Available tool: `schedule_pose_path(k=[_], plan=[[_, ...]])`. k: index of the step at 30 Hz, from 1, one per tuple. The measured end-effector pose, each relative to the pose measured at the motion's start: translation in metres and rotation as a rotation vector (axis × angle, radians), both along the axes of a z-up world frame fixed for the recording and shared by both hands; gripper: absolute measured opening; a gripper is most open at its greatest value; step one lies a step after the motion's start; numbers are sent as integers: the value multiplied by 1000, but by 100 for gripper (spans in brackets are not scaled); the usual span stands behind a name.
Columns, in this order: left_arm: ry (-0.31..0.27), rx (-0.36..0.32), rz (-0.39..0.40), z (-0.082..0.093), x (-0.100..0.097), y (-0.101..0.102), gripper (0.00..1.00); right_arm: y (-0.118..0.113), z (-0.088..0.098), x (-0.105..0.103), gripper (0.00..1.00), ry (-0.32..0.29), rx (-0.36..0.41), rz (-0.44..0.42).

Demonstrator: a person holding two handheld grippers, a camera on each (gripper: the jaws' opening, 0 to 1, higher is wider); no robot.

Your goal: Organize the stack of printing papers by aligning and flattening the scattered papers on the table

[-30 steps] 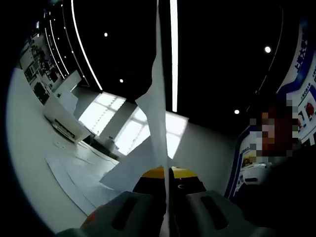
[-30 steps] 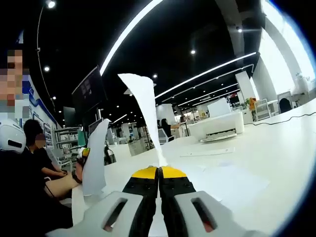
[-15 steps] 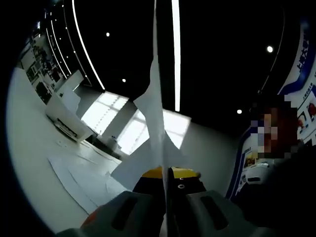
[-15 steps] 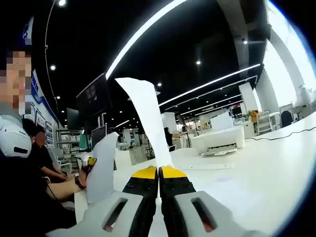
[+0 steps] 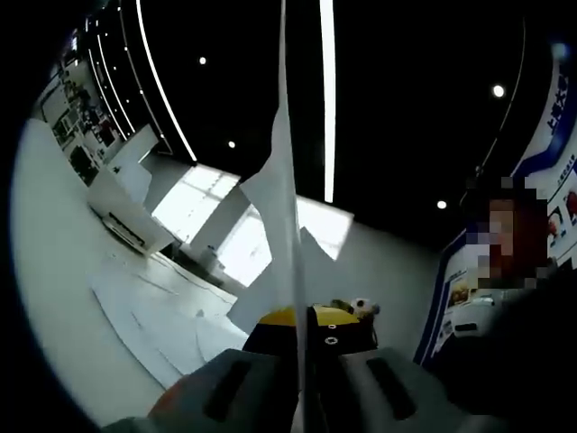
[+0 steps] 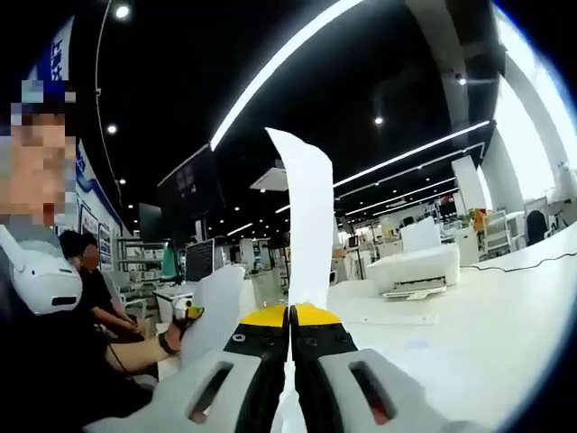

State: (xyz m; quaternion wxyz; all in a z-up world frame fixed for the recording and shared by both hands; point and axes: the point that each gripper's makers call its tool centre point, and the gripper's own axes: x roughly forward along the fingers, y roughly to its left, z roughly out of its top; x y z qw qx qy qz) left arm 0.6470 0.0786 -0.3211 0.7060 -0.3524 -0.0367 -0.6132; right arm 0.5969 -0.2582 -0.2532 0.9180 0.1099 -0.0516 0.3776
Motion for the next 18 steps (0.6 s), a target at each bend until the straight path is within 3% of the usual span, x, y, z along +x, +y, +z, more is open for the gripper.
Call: schedule_pose_path(k=[12, 18], plan=[[9, 10, 10, -3, 3, 0, 5, 7, 35, -22, 0, -13, -55, 73], [11, 15, 12, -4, 4, 0, 5, 12, 58, -37, 0, -5, -3, 183]])
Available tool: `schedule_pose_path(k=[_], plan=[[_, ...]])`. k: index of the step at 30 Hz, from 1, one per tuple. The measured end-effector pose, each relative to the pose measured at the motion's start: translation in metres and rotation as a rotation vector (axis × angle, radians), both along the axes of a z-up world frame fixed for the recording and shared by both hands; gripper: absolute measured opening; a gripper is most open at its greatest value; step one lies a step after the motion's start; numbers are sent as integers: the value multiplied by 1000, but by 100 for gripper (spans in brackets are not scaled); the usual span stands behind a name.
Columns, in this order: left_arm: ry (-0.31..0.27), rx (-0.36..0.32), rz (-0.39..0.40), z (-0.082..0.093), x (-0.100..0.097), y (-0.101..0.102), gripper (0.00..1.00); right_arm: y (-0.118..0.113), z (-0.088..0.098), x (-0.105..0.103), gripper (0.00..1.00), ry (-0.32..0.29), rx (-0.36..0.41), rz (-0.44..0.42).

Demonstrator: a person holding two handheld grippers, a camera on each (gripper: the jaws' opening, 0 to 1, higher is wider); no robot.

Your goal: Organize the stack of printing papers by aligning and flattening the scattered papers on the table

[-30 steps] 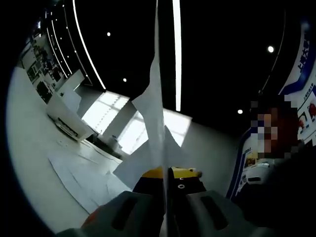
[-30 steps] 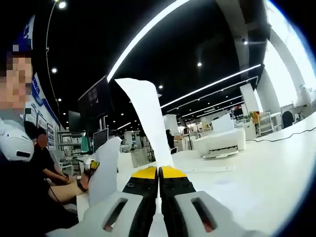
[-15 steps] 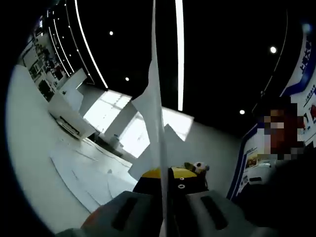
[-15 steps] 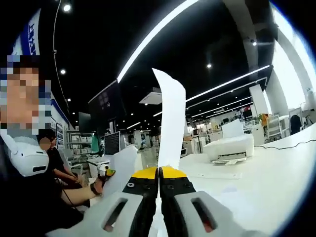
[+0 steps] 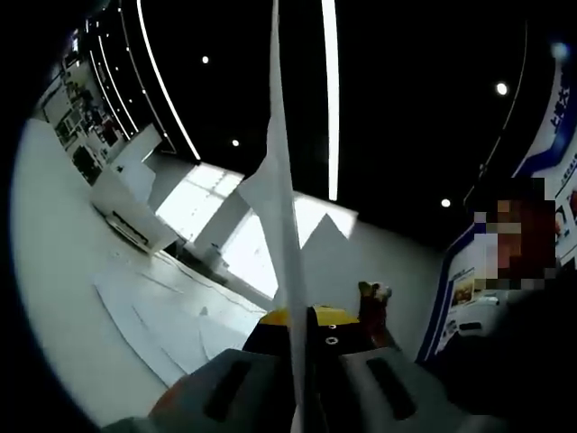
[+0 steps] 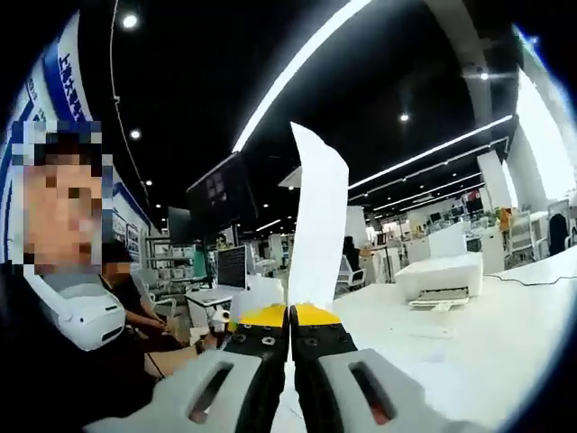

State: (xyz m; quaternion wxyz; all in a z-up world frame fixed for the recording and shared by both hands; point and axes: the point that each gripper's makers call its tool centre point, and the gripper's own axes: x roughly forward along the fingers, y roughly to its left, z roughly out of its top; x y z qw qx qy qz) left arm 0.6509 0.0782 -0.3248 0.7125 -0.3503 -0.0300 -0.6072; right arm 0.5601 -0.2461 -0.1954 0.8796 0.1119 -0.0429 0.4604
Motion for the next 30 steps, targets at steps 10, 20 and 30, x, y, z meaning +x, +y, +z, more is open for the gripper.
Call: schedule_pose_path(k=[10, 20, 30], plan=[[15, 0, -2, -2, 3, 2, 5, 25, -11, -6, 0, 37, -90, 70], [17, 7, 2, -3, 4, 1, 5, 51, -21, -14, 0, 81, -128, 188], [20, 9, 3, -4, 3, 0, 5, 64, -13, -31, 0, 84, -119, 276]])
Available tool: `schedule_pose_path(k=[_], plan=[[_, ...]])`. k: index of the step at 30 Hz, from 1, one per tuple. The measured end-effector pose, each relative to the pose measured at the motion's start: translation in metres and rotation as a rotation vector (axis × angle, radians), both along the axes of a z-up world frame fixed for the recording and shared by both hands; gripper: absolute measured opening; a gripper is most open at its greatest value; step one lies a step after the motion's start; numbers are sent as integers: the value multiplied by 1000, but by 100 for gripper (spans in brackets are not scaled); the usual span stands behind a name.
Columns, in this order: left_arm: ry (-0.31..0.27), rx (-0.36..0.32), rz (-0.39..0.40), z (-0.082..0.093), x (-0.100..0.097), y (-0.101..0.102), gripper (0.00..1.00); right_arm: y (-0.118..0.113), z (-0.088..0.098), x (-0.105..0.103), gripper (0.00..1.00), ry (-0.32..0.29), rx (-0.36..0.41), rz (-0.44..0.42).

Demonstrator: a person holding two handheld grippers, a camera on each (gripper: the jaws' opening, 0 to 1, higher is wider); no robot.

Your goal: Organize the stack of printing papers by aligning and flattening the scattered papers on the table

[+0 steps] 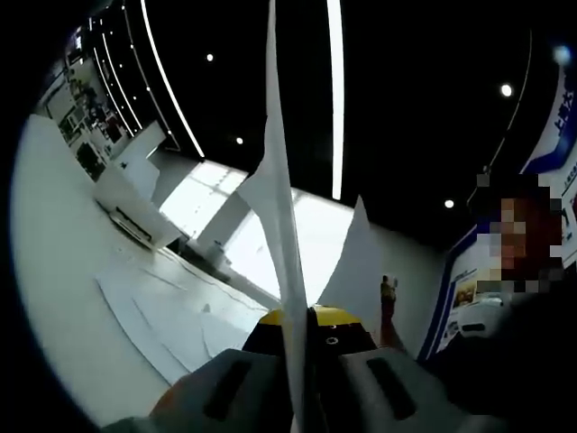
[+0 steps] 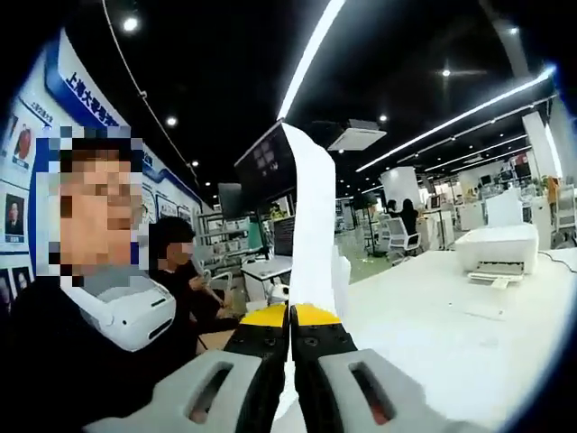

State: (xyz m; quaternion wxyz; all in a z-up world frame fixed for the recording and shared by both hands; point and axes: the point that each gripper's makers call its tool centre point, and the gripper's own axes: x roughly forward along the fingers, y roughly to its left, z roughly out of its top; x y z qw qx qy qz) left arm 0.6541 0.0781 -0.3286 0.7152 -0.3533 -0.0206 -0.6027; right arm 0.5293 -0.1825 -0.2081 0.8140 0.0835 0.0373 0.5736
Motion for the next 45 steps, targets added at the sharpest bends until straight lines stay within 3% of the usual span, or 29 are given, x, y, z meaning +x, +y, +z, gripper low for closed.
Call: schedule_pose_path(k=[8, 14, 15, 23, 45], plan=[[1, 1, 1, 0, -2, -2, 5, 2, 7, -8, 0, -10, 5, 28], [3, 0, 0, 0, -2, -2, 5, 10, -1, -8, 0, 18, -17, 58], [3, -1, -1, 0, -1, -1, 5, 15, -11, -5, 0, 40, -40, 75], [7, -1, -1, -1, 1, 0, 5, 38, -30, 3, 0, 98, -93, 149], [9, 11, -20, -4, 0, -4, 5, 84, -55, 34, 0, 195, -140, 266]])
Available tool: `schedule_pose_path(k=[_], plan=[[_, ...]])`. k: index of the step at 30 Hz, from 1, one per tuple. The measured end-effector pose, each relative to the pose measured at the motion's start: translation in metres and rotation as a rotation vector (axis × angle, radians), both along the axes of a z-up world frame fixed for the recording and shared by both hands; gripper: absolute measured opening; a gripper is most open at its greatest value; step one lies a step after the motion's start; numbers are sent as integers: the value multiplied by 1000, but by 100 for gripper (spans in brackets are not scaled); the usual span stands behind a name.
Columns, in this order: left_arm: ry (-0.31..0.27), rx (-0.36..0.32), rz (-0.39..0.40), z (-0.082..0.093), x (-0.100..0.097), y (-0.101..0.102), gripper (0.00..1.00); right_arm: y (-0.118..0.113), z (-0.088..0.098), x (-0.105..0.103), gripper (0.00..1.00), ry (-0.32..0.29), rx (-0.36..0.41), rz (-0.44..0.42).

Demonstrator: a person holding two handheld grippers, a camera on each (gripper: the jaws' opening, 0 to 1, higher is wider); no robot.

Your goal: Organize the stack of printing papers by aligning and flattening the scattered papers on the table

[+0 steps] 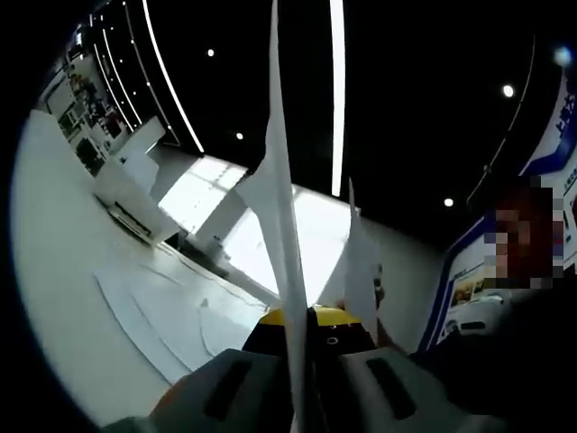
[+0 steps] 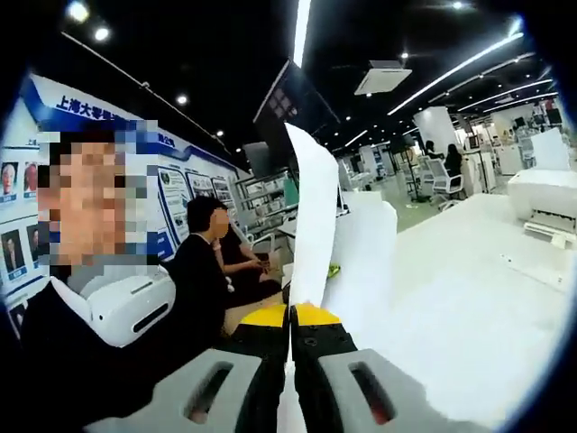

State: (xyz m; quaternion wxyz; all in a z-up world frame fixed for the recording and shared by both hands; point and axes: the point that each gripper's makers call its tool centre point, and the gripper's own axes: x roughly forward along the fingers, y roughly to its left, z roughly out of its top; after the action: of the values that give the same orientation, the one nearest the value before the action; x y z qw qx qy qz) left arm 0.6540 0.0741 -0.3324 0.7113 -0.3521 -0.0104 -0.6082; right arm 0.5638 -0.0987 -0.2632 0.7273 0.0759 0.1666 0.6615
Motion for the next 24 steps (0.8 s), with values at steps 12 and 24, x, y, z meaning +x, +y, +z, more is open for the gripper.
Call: schedule_pose_path(k=[12, 24], plan=[[99, -6, -5, -11, 13, 3, 5, 18, -21, 39, 0, 98, -59, 22], [135, 0, -22, -15, 13, -1, 5, 17, -39, 56, 0, 133, -125, 85]])
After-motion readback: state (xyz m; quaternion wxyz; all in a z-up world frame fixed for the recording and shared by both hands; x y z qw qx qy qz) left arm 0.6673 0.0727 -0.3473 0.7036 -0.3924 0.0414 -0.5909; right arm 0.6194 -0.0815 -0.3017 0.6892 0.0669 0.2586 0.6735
